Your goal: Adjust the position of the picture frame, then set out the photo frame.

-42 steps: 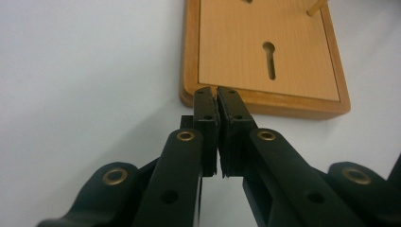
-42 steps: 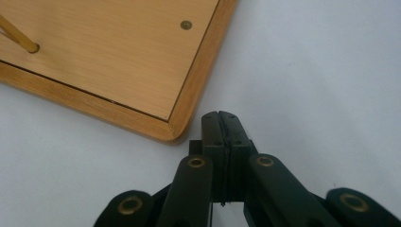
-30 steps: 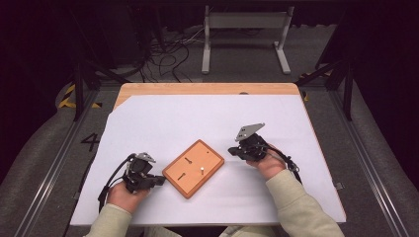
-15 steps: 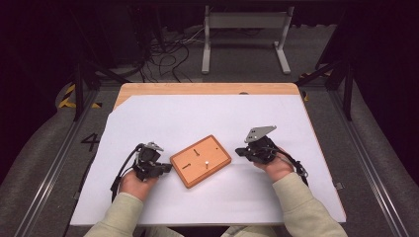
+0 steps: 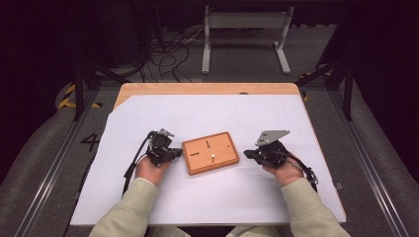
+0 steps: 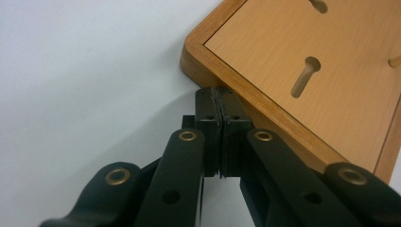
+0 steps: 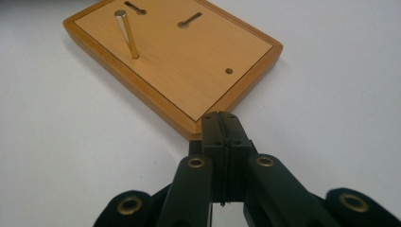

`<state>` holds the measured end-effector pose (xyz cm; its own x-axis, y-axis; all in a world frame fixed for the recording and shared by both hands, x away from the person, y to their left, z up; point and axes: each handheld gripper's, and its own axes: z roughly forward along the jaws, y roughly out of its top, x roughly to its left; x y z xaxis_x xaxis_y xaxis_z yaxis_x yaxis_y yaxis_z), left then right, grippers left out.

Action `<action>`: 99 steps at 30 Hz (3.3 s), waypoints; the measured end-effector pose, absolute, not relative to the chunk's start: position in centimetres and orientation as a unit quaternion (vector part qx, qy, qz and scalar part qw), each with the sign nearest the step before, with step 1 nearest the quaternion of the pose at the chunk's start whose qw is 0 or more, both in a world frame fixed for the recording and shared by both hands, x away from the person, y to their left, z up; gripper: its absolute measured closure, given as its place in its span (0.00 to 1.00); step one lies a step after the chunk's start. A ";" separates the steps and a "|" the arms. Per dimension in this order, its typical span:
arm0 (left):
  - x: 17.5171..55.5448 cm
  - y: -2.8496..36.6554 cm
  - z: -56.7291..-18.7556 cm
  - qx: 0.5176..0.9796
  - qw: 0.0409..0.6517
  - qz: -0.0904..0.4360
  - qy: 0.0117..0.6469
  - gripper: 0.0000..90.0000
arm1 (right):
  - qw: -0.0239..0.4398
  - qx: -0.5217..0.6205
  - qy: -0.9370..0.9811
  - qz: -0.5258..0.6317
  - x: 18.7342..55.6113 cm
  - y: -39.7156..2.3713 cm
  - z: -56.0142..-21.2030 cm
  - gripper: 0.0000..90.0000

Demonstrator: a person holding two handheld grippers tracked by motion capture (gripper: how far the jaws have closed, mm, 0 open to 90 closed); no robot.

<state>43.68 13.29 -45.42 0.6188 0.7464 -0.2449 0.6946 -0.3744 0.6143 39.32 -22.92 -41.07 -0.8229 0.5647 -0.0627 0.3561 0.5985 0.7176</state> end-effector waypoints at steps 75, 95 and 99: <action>40.9 17.5 -42.9 0.859 0.368 0.026 0.354 0.59 | 0.113 0.207 0.880 0.412 40.7 -17.5 -39.9 0.78; 41.4 17.5 -43.3 0.858 0.369 0.017 0.357 0.59 | 0.080 0.203 0.901 0.376 42.8 -14.4 -42.4 0.78; 41.3 17.3 -43.3 0.858 0.368 0.017 0.357 0.59 | 0.083 0.197 0.904 0.371 43.1 -14.1 -42.5 0.82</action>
<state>41.34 17.34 -43.34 0.7448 0.6248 -0.2342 0.6002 -0.4740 0.6442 43.06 -14.11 -42.47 -0.9087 0.4175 -0.0033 0.2950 0.6477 0.7024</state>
